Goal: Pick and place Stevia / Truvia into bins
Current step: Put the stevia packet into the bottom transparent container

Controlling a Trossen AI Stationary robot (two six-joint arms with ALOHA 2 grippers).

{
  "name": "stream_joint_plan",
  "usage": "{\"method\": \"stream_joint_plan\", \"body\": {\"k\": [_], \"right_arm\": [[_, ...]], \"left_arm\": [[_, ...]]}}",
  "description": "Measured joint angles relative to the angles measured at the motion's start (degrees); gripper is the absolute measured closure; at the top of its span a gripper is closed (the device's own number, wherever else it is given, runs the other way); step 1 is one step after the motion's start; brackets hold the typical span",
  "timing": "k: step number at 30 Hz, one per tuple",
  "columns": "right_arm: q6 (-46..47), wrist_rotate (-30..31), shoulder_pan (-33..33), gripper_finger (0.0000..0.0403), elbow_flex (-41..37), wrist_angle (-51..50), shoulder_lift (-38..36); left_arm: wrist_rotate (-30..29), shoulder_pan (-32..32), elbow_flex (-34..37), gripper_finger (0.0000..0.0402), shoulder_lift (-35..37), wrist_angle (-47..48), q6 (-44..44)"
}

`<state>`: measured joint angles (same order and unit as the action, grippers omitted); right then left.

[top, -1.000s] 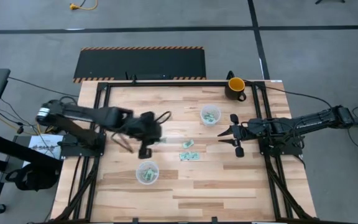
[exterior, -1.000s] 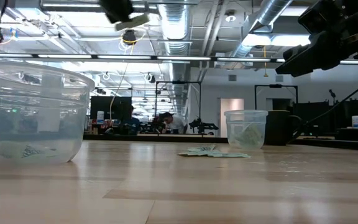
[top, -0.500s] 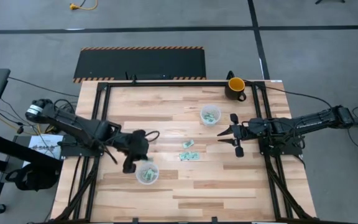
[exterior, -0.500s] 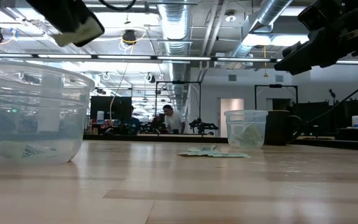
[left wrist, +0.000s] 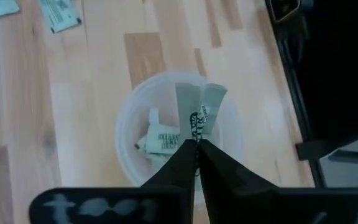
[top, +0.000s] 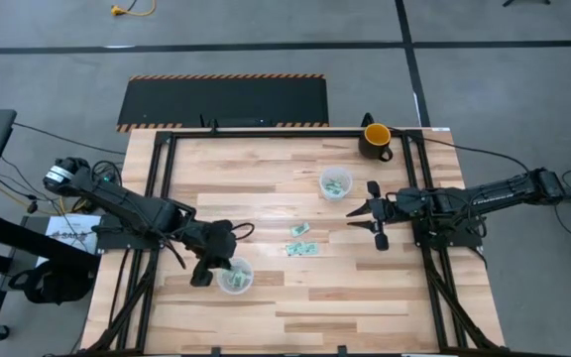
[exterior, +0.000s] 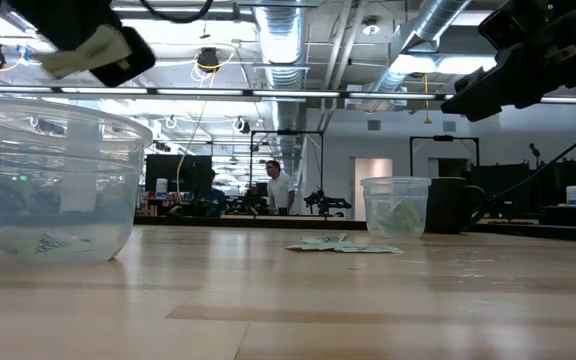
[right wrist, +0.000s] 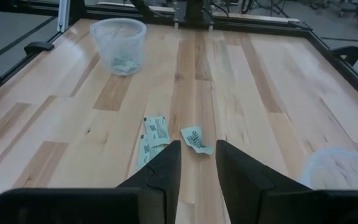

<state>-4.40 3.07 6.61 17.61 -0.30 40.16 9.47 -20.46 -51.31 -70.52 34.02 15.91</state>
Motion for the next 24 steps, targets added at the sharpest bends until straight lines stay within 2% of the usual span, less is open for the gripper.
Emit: {"method": "stream_joint_plan", "body": {"k": [7, 19, 22, 24], "right_arm": [[0.29, 0.00, -0.01, 0.0310, 0.00, -0.03, 0.02], [0.46, -0.02, 0.00, 0.0310, 0.00, -0.09, 0.02], [0.46, -0.02, 0.00, 0.0310, 0.00, -0.11, 0.00], [0.46, -0.02, -0.02, 0.0310, 0.00, -0.11, 0.02]], "left_arm": [[-1.23, 0.60, -0.11, 0.0371, -0.87, -5.44, 1.26], [-1.46, 0.60, -0.11, 0.0311, -0.87, -4.63, 0.95], [-4.61, 0.60, -0.11, 0.0309, -0.87, -5.77, -1.12], [-8.78, 0.75, -0.11, 0.0308, -0.87, -7.26, -3.37]]}}
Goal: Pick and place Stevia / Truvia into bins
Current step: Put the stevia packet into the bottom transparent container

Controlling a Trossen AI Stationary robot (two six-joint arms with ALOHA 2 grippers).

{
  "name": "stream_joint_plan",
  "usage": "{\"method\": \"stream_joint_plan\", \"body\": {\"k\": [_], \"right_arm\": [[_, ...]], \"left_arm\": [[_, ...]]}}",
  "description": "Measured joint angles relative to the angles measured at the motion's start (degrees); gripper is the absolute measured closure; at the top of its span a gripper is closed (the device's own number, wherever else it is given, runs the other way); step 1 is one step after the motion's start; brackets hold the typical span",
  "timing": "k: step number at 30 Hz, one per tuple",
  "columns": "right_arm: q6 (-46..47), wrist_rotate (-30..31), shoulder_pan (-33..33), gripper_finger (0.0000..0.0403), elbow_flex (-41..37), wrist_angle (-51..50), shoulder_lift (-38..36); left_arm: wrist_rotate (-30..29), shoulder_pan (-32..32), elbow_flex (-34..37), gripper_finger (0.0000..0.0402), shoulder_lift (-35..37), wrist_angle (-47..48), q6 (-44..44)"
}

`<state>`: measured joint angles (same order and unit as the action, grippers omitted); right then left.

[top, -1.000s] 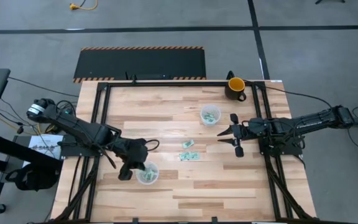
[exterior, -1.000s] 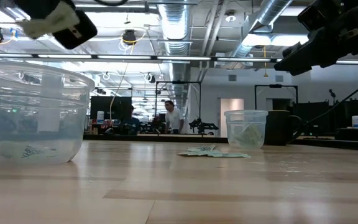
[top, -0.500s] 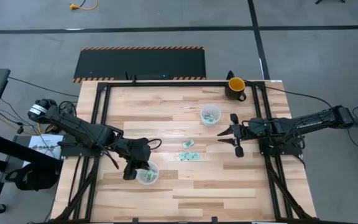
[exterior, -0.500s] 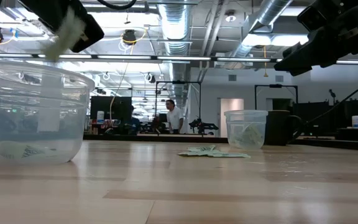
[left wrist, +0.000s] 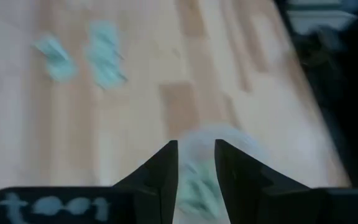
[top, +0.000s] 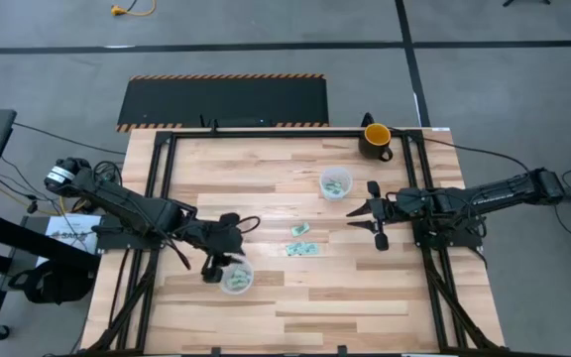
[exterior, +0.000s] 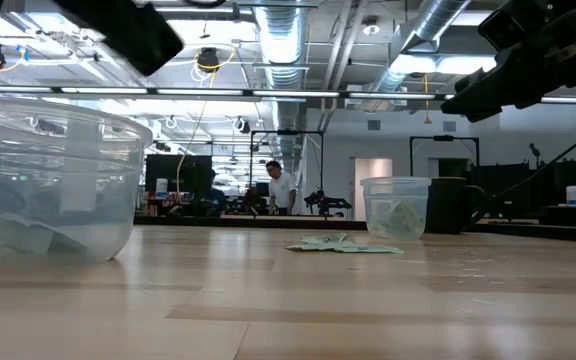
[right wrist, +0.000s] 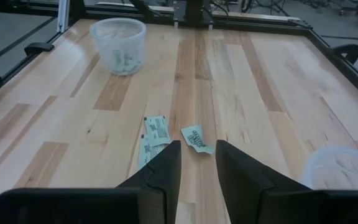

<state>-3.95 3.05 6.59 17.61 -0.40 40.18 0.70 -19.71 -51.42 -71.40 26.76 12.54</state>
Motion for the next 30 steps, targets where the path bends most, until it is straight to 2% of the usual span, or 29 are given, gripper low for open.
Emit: {"method": "stream_joint_plan", "body": {"k": [5, 7, 8, 13, 20, 30], "right_arm": [[-0.04, 0.00, 0.01, 0.0310, 0.00, -0.01, 0.00], [-0.04, 0.00, 0.02, 0.0310, 0.00, -0.02, 0.00], [-0.04, 0.00, 0.01, 0.0310, 0.00, -0.02, 0.00], [-0.05, 0.00, 0.02, 0.0310, 0.00, -0.24, 0.00], [-0.07, -0.01, 0.02, 0.0310, 0.02, -0.54, 1.46], [-0.07, 0.00, 0.01, 0.0310, 0.01, 0.14, 7.04]], "left_arm": [[-17.05, 1.70, 0.00, 0.0308, 0.00, -9.40, -4.05], [-21.45, 3.33, -0.03, 0.0308, 0.02, -13.76, -4.10], [-21.75, 4.47, -0.04, 0.0308, 0.02, -15.28, -4.16], [-15.74, 11.08, -0.14, 0.0308, -3.03, -21.35, -4.68], [-5.43, 17.54, -1.01, 0.0308, -16.45, -31.13, -6.10], [0.61, 19.72, -11.92, 0.0308, -33.23, -28.42, -8.39]]}}
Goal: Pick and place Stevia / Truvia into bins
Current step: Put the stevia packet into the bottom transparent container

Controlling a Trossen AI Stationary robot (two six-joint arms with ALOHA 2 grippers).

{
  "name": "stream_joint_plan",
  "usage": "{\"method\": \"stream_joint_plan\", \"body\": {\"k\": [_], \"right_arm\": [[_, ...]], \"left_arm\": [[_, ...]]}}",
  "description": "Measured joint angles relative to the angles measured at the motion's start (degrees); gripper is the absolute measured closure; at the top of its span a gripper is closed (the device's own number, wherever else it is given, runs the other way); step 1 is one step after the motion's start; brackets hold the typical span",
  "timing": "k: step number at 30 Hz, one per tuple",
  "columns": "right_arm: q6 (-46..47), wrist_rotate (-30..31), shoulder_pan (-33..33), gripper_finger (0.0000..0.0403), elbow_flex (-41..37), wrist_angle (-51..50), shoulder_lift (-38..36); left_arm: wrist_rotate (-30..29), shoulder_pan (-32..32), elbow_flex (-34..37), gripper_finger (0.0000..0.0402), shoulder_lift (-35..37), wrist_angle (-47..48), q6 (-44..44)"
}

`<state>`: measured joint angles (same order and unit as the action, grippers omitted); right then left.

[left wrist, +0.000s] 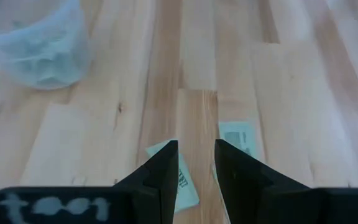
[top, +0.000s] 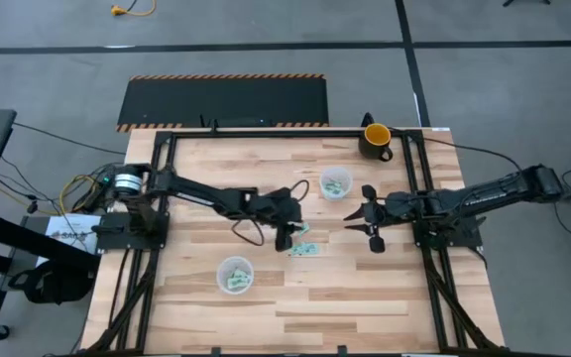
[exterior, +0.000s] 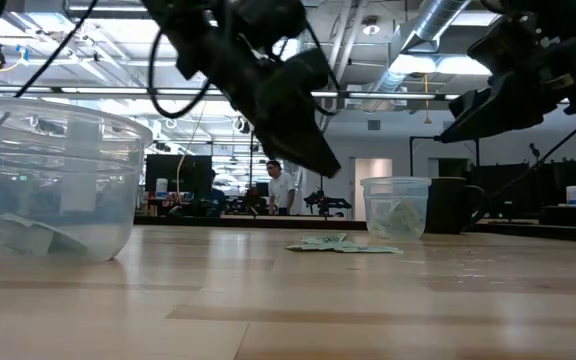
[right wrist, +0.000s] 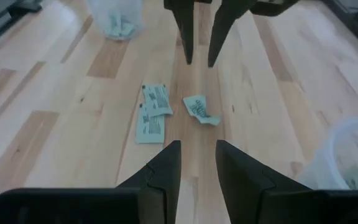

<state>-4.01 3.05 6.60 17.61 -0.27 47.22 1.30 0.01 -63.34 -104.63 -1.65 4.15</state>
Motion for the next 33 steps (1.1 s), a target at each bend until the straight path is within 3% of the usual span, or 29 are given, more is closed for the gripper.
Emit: {"method": "stream_joint_plan", "body": {"k": [13, 33], "right_arm": [[-0.02, 0.00, 0.00, 0.0310, 0.01, 1.63, 3.94], [-0.02, 0.01, 0.00, 0.0310, 0.01, 2.44, 3.94]], "left_arm": [[-1.19, 0.11, -14.98, 0.0308, -11.09, 17.46, 2.51], [-1.59, 0.41, -16.67, 0.0308, -11.81, 22.73, 3.99]]}}
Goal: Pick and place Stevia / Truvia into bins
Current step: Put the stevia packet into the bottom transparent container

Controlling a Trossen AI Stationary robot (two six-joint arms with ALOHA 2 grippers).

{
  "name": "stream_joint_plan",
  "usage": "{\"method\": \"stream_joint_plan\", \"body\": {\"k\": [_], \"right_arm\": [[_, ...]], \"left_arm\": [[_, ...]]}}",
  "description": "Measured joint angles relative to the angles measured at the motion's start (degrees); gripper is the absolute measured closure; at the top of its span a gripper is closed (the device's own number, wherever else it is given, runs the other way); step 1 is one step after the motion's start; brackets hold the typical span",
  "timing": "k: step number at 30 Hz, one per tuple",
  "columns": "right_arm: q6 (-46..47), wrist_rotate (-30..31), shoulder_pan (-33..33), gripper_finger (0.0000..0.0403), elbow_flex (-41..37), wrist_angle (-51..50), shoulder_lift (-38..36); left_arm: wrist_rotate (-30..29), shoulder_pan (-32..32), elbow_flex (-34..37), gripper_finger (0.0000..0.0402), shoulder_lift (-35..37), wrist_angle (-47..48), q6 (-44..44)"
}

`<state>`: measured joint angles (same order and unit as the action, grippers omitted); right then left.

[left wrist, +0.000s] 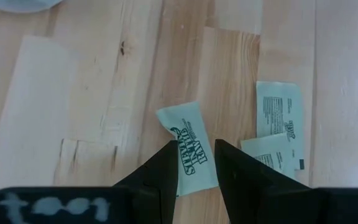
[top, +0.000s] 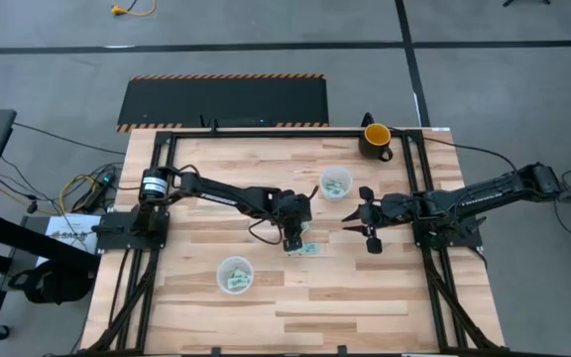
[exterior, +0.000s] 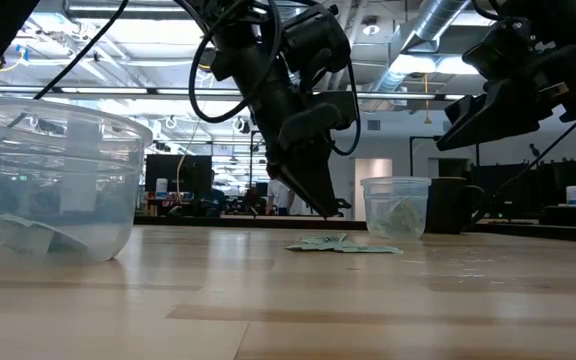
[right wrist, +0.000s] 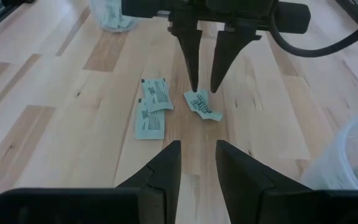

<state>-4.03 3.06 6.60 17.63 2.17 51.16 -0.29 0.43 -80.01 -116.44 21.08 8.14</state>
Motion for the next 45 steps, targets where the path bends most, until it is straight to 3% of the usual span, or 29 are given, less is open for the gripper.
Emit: {"method": "stream_joint_plan", "body": {"k": [18, 35, 45], "right_arm": [[0.00, -0.01, 0.01, 0.0310, 0.00, 0.23, 0.00], [-0.34, -0.07, 0.01, 0.0310, 0.00, 0.04, 0.04], [-5.32, -4.71, 3.56, 0.0310, 0.00, 0.49, 0.04]], "left_arm": [[4.58, 1.02, -0.17, 0.0308, -3.82, -1.67, 0.59], [4.55, 1.18, -0.17, 0.0308, -3.82, -2.34, 0.15], [4.59, 1.18, -0.15, 0.0308, -3.82, -2.36, -0.24]]}}
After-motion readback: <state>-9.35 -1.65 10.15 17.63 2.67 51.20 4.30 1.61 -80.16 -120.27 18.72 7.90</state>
